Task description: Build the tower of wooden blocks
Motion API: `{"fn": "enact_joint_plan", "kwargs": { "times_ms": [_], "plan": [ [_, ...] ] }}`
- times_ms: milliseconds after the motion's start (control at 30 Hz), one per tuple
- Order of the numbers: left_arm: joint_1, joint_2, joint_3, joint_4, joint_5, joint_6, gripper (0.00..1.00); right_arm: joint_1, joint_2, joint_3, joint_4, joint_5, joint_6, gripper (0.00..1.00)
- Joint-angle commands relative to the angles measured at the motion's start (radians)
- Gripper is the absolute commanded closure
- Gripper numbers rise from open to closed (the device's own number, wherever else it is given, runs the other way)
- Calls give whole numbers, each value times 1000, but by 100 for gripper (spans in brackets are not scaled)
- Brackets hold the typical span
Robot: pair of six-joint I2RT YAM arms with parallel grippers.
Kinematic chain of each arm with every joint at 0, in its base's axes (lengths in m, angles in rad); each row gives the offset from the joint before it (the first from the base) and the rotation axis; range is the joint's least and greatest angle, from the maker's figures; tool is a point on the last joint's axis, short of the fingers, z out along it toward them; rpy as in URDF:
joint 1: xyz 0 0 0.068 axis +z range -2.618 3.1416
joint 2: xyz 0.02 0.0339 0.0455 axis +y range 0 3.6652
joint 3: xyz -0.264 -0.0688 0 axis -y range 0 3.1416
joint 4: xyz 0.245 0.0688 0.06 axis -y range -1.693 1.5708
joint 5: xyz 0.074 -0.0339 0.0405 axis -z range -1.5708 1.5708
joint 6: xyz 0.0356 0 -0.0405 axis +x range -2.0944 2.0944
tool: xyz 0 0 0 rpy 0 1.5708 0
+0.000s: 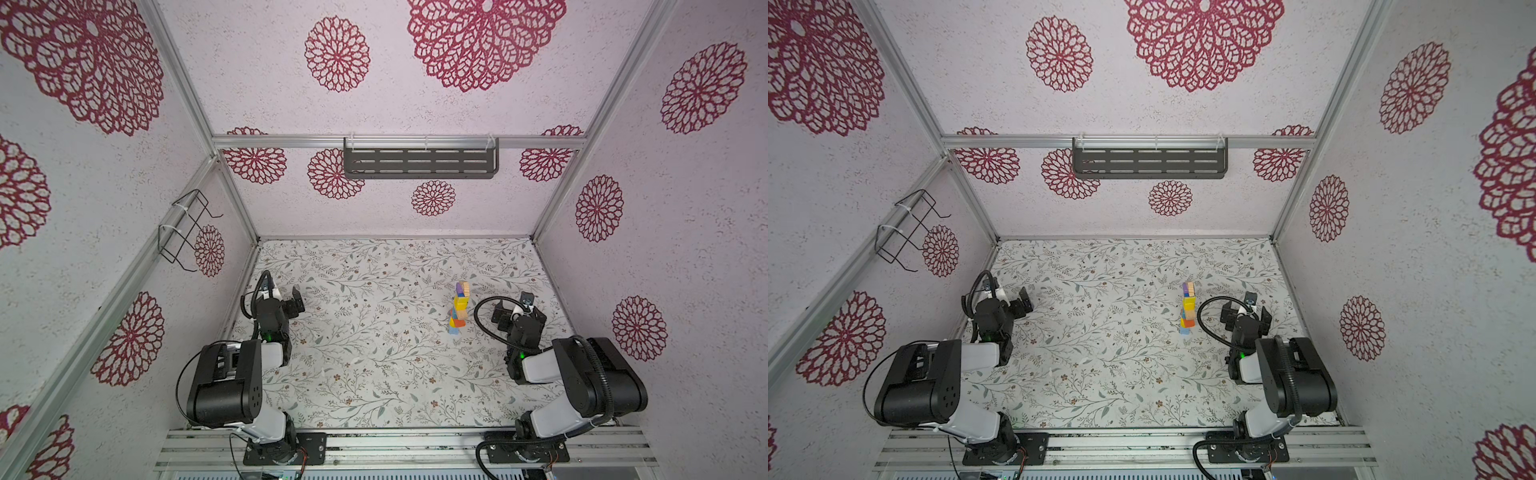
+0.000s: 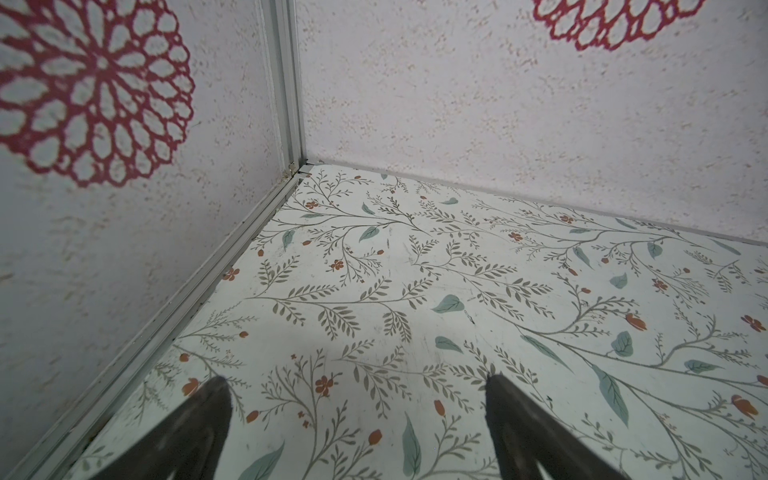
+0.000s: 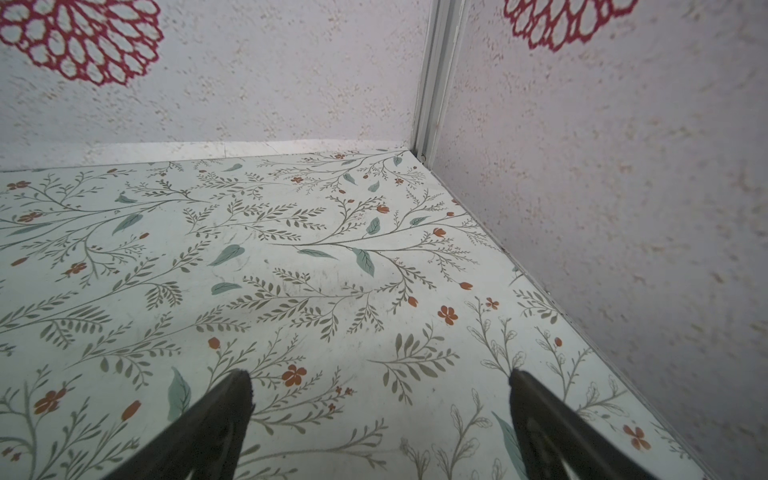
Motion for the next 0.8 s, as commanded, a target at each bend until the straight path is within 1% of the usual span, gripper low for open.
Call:
{"fn": "enact_joint_plan", "kwargs": {
  "times_ms": [0, 767],
  "plan": [
    [3, -7, -5, 7, 5, 9, 3, 4, -19, 1, 29, 4, 11, 1],
    [1, -7, -6, 9, 4, 8, 3, 8, -19, -3, 40, 11, 4, 1]
  ]
}}
